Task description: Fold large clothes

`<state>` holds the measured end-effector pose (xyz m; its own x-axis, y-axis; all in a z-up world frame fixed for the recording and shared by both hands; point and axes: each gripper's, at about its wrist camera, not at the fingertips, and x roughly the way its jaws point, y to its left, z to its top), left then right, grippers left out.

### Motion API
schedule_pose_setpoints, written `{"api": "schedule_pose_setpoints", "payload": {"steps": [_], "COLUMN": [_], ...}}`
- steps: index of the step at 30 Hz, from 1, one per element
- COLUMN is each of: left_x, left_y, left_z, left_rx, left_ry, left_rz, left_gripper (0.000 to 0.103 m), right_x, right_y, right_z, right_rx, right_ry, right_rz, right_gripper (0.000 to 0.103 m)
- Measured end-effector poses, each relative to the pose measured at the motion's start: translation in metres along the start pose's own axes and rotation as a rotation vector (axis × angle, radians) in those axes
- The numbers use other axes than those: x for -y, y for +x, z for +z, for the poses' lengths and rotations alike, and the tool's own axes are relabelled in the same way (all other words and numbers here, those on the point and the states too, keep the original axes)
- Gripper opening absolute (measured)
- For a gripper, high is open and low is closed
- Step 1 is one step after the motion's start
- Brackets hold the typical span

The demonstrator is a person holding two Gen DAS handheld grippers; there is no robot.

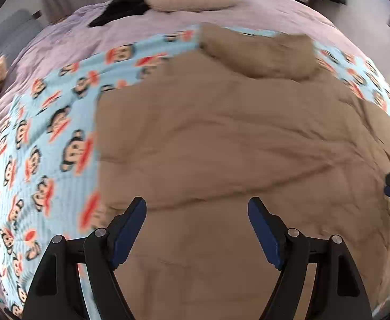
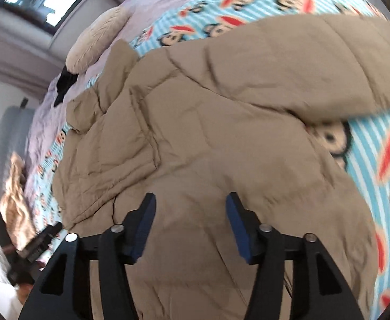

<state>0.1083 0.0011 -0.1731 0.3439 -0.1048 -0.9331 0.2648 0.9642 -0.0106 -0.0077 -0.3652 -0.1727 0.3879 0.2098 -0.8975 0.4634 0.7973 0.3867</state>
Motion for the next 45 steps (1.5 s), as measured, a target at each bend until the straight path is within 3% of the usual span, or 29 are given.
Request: {"api": "schedule_pose_setpoints", "payload": {"steps": [4,5,7,13,17,20,25,31,35,36,37,38,39,40,45], "left_x": [0.044,0.055,0.074,0.130,0.160,0.175,0.196,0.206,0.199,0.195,0.192,0.187,0.182,0.177,0.146], "left_y": [-0.008,-0.009,-0.013,-0.010,-0.006,-0.002,0.005,0.002,0.000,-0.001,-0.001,-0.002,-0.002,-0.001,-0.001], "left_z": [-0.006,-0.007,-0.007,0.002,0.008,0.011,0.018,0.033,0.043,0.046,0.048,0.049,0.051,0.052,0.055], "left_rx": [0.007,0.007,0.022,-0.005,0.003,0.006,-0.019,0.013,0.033,0.040,0.044,0.048,0.050,0.049,0.059], "left_ry": [0.027,0.032,0.040,0.073,0.094,0.109,0.109,0.094,0.069,0.057,0.048,0.034,0.022,0.008,-0.050], "left_rz": [-0.082,-0.095,-0.107,-0.136,-0.064,-0.045,-0.074,-0.091,-0.096,-0.093,-0.091,-0.086,-0.082,-0.076,-0.058], "left_gripper": [0.084,0.103,0.103,0.103,0.103,0.103,0.103,0.103,0.103,0.103,0.103,0.103,0.103,0.103,0.103], "right_x": [0.036,0.048,0.070,0.148,0.201,0.225,0.257,0.298,0.307,0.307,0.306,0.305,0.303,0.301,0.252], "right_y": [-0.017,-0.023,-0.039,-0.078,-0.087,-0.094,-0.102,-0.100,-0.094,-0.092,-0.088,-0.083,-0.079,-0.076,-0.082], "right_z": [-0.005,-0.005,-0.001,0.026,0.045,0.060,0.089,0.119,0.131,0.133,0.136,0.138,0.140,0.141,0.165], "right_rx": [0.018,0.030,0.064,0.163,0.197,0.240,0.309,0.386,0.398,0.394,0.383,0.364,0.351,0.348,0.351], "right_ry": [0.090,0.115,0.161,0.323,0.451,0.479,0.525,0.696,0.793,0.805,0.812,0.812,0.812,0.808,0.621], "right_rz": [0.021,0.028,0.028,0.044,0.069,0.059,0.094,0.335,0.442,0.455,0.479,0.501,0.519,0.535,0.554], "right_gripper": [0.074,0.076,0.083,0.086,0.086,0.086,0.086,0.086,0.085,0.074,0.050,0.036,0.011,0.006,0.006]}}
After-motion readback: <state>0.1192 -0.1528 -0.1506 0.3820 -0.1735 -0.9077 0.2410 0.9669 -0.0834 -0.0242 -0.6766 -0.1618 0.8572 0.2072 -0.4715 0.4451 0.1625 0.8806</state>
